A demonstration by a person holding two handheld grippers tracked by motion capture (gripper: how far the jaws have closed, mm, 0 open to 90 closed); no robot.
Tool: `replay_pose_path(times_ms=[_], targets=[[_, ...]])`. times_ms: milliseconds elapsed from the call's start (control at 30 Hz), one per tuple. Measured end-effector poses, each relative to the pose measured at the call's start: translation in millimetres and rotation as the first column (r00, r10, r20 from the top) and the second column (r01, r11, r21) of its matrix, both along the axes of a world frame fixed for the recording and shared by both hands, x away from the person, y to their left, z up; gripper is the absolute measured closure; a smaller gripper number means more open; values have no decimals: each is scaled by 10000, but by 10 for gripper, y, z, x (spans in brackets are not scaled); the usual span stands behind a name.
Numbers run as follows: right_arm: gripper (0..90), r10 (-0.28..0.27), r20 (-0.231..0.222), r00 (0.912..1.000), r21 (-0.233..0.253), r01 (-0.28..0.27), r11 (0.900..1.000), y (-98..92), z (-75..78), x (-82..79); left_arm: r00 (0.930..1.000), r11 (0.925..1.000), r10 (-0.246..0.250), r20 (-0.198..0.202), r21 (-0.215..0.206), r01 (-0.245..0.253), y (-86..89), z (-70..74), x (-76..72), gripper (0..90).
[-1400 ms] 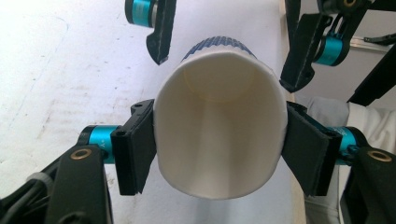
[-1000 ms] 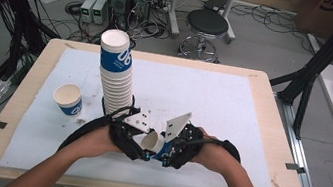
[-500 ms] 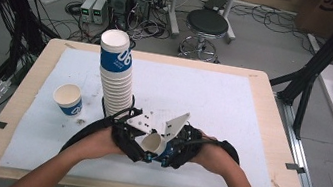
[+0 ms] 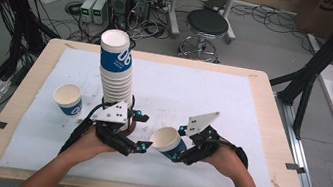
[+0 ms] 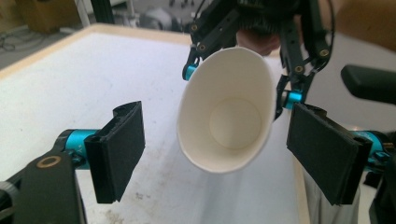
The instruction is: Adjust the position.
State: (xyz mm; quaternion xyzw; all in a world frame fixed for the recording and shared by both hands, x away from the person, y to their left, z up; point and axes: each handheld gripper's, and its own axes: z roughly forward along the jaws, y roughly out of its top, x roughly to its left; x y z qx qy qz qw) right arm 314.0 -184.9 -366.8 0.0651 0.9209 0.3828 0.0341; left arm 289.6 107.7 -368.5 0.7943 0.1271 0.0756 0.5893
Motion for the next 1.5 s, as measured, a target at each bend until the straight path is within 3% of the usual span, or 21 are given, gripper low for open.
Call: replay_pose_path(times_ms=[33,100,167,333,700,733,800,900,967,1000,1033,1067,1233,1267,1500], targets=[[314,0,0,10000,0,0,10000,0,0,0,10000,10000,0,0,0,0,0,0,0,197],[313,-200,-117,9997,552,206,9983,-89,-18,-2,9998,9975,-31,175,-706,44,70,-34,-12,206],[313,-325,-114,9994,835,333,9960,-140,-24,-3,9996,9945,8,300,-1044,23,113,-54,-14,207],[312,-700,-179,9974,1474,719,9865,-255,-40,-5,9988,9883,250,416,-1514,-184,192,-118,-20,207],[311,-1571,-71,9876,2562,1537,9543,-448,-100,-22,9963,9868,796,318,-1441,-742,323,-241,-56,218],[311,-1806,-94,9835,2735,1763,9456,-485,-115,-30,9957,9850,870,309,-1524,-813,347,-261,-70,218],[311,-1999,-16,9798,2907,1917,9374,-519,-128,-30,9951,9847,935,331,-1509,-875,366,-279,-80,218],[311,-2127,13,9771,3051,2022,9306,-546,-135,-34,9948,9847,967,328,-1487,-908,374,-292,-83,218],[311,-2382,58,9712,3237,2236,9194,-581,-145,-38,9945,9840,998,310,-1516,-940,387,-300,-87,218],[311,-2382,58,9712,3237,2236,9194,-581,-145,-38,9942,9835,1027,309,-1527,-968,394,-306,-91,218],[311,-2625,359,9643,3490,2341,9074,-608,-151,-23,9938,9832,1068,304,-1524,-1009,409,-322,-98,218],[311,-2745,301,9611,3543,2465,9021,-619,-152,-30,9938,9832,1068,304,-1524,-1009,409,-322,-98,218],[311,-2935,393,9552,3687,2591,8927,-651,-126,-57,9922,9795,1220,241,-1645,-1165,443,-358,-127,218],[311,-3054,455,9511,3826,2658,8848,-676,-112,-70,9920,9790,1235,248,-1664,-1177,449,-361,-128,218],[311,-3444,542,9373,4042,2948,8659,-774,-98,-84,9929,9790,1183,148,-1690,-1142,433,-374,-113,218]])
